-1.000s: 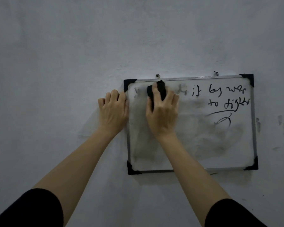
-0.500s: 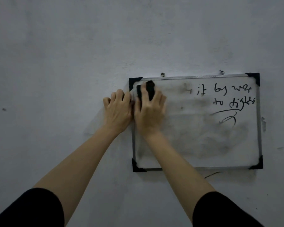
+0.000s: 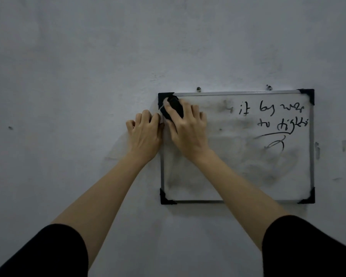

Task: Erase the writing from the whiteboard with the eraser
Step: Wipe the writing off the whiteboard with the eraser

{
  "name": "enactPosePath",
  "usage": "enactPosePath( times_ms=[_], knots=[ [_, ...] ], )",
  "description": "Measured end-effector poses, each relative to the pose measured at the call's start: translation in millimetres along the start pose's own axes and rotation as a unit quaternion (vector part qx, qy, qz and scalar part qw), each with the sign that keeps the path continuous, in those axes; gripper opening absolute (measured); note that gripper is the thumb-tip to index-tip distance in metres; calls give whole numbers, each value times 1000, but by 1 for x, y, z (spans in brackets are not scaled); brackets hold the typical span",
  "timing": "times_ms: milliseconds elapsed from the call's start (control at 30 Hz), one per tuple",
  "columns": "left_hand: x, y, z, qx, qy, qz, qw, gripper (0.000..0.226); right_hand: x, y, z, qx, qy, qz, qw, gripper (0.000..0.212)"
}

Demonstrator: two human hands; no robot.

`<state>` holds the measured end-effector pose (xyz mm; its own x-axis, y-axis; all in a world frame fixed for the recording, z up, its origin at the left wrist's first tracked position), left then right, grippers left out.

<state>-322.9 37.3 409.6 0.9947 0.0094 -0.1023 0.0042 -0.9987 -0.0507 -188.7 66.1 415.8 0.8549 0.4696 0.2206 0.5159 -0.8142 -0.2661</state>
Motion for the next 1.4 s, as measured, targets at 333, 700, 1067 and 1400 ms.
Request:
enactPosePath(
  times_ms=[333,700,1067,1400],
  knots=[
    [4,1,9,-2,15,9,1000,27,3,4,-7,-46,-10,-21,999,40],
    [7,11,43,-46,13,14,999,28,11,9,-1,-47,-8,1,999,41],
    [25,25,41,-23,59,16,998,10,38,32,45,-59,64,19,996,51],
    [75,12,-15,38,11,109,993,48,49,16,17,41,-246,132,959,40]
  ],
)
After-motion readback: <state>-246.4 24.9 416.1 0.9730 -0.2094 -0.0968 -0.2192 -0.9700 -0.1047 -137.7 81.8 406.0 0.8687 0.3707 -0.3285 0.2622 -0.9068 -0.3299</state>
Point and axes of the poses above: each hand's wrist, its own z-axis away from the middle knuckle, its own y-axis out of the back of the hand, x = y × z, the point moved 1 cm from there along -z, towards the middle knuckle, and after that the axes turned 11 degrees about x, right-handed, at the moved point
